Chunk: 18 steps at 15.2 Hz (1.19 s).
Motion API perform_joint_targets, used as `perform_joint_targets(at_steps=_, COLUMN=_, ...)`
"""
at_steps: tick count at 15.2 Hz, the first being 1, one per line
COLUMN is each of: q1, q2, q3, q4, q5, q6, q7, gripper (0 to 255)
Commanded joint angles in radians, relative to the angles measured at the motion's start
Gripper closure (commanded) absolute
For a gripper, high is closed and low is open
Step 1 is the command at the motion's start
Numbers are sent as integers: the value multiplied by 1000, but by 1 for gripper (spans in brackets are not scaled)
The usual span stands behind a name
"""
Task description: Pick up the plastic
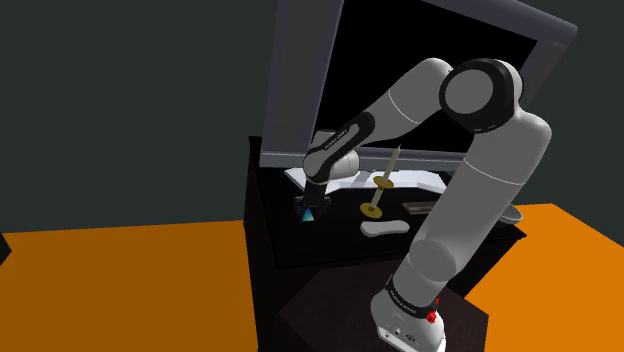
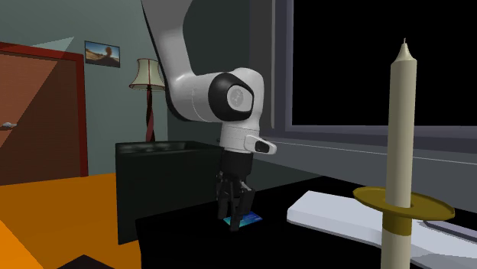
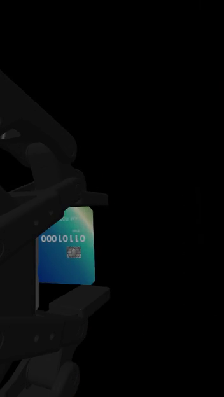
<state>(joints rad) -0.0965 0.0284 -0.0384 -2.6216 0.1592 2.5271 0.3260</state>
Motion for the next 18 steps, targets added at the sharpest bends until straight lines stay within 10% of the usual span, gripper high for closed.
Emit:
perform_joint_targets(at_steps=1, q1=2, q2=8, q3=2, q4=0, q5=1, q6=7, q7=-1, gripper=255)
perform_joint_targets(at_steps=18, q1=-7, q2=-193, q3=-2, q4=37, q5=-49, q6=-228, q7=47, gripper=255)
